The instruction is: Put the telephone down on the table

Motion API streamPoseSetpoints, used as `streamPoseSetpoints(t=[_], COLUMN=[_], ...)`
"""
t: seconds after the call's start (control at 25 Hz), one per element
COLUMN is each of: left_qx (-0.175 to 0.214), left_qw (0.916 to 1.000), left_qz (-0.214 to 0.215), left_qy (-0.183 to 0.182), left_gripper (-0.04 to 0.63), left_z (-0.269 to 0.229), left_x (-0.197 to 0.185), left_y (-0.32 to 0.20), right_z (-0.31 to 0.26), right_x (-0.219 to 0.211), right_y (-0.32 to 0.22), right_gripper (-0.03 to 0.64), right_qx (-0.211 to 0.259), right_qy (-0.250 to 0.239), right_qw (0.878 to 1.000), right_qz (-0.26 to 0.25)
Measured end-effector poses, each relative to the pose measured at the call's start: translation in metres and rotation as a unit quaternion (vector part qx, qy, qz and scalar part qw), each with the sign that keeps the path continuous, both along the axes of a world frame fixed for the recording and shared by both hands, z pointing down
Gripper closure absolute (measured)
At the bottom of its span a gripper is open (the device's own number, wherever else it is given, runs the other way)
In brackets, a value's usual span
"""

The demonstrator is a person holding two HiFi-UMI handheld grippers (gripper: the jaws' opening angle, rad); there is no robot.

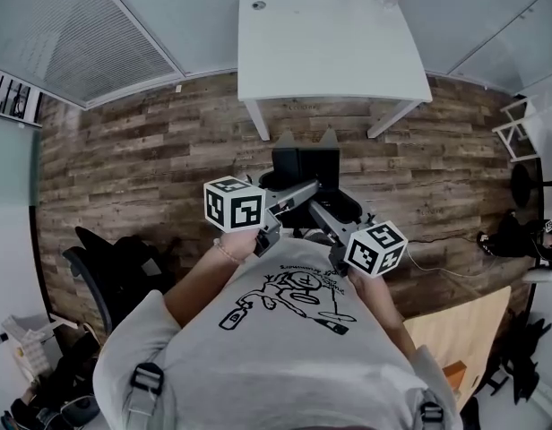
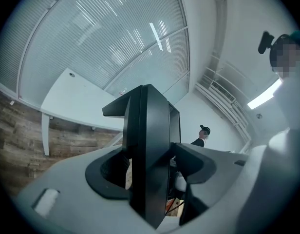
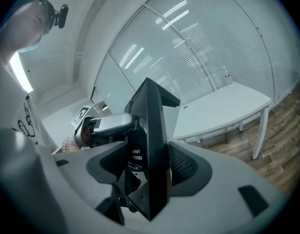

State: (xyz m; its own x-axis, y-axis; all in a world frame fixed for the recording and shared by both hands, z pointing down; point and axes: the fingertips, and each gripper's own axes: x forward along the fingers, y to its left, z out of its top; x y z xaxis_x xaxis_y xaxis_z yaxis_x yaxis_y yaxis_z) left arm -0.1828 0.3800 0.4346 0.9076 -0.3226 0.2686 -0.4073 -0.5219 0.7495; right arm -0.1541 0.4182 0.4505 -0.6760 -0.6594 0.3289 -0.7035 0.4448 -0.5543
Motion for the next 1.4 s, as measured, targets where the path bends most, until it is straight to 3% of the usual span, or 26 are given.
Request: streamPoseSetpoints(t=[0.6,1.4], left_qx=[-0.003,-0.003], left_qw=[0.9999,0.9999], left_qz=[0.013,-0.008], left_qy=[-0.007,-0.01], left_gripper=[0.301,0.301], left_z=[0.008,0.002], left_x=[0.001,0.108], left_y=[-0.025,-0.137], right_z=[0.008,0.003], right_x=[0.0,0.109], right_y=[-0.024,-0.138], right_gripper=[0.377,0.377], right_qx=[-0.01,-0.006], right_qy=[-0.007,-0.011], right_qw=[1.0,1.0], right_qz=[0.009,-0.017])
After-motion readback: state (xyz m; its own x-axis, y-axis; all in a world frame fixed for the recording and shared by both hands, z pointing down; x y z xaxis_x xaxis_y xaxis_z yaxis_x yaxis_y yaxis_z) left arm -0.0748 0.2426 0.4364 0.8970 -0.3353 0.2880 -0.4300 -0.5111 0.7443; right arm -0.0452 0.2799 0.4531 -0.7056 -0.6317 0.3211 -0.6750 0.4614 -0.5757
